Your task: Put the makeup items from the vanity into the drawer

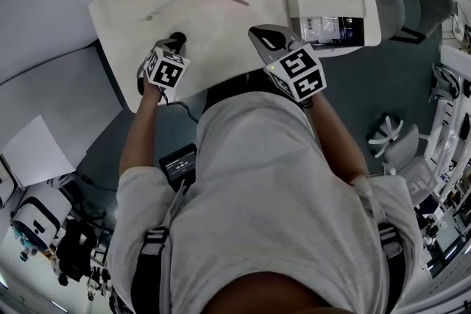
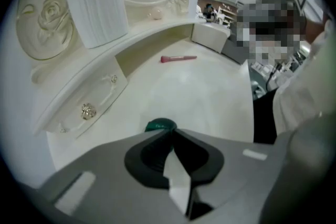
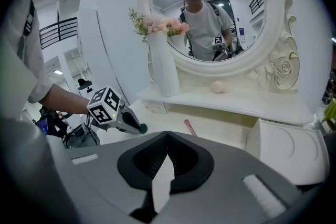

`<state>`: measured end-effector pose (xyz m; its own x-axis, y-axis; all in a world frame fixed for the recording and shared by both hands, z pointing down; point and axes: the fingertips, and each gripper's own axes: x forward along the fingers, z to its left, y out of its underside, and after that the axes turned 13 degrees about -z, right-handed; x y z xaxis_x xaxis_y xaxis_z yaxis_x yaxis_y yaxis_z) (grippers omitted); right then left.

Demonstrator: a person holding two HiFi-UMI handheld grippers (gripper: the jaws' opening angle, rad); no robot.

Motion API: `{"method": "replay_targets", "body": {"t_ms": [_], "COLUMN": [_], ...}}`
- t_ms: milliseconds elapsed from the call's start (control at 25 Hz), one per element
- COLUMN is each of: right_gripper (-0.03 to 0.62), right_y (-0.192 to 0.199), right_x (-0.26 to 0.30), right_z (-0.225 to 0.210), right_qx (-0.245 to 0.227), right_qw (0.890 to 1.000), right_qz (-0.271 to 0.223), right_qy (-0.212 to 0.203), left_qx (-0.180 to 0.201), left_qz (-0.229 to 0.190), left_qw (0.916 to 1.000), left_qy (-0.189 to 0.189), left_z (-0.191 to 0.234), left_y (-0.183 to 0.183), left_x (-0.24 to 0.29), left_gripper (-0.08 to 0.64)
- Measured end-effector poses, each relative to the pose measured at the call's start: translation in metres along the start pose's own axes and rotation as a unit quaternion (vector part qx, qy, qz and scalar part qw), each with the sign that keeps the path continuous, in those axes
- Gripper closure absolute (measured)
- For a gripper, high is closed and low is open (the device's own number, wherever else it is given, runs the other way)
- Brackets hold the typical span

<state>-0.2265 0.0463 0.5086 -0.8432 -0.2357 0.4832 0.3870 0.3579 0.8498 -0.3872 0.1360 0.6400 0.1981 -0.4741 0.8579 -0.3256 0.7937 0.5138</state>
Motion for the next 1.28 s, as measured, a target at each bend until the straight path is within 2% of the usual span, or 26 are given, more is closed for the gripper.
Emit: {"method": "replay_targets", "body": {"t_ms": [40,200,280,520,840,1280], "right_gripper": [0.592,0.592,0.592,0.592,0.592,0.592], "right_y": [0.0,0.0,-0.002,-0.004,-0.008,0.0], "right_x": [-0.001,-0.006,-0.008,-0.02,-0.041,-0.079], "right_z": [0.001,0.0,0.001,0.002,-0.016,-0.043], "right_qx": [-0.002,-0.003,-0.004,-0.006,0.009,0.033], "right_qw": [1.0,1.0,1.0,1.0,0.999,0.995], "right_qz": [0.001,-0.002,-0.005,-0.013,-0.031,-0.057], "right_qy": [-0.001,-0.001,-0.003,-0.001,0.027,0.071], "left_qx": [-0.004,0.021,0.018,0.027,0.089,0.142], "left_qz": [-0.008,-0.016,-0.023,-0.062,-0.114,-0.127], "left_qw": [0.9999,0.9991,0.9987,0.9957,0.9883,0.9815], "left_qy": [-0.006,-0.033,-0.041,-0.063,-0.051,-0.014], "left_z": [-0.001,0.0,0.001,-0.005,-0.033,-0.072], "left_y": [-0.002,-0.007,-0.012,-0.045,-0.114,-0.167], "left_x": [-0.002,-0.005,-0.009,-0.025,-0.037,-0.016], "left_gripper": [0.54,0.54,0.541,0.541,0.541,0.541]}}
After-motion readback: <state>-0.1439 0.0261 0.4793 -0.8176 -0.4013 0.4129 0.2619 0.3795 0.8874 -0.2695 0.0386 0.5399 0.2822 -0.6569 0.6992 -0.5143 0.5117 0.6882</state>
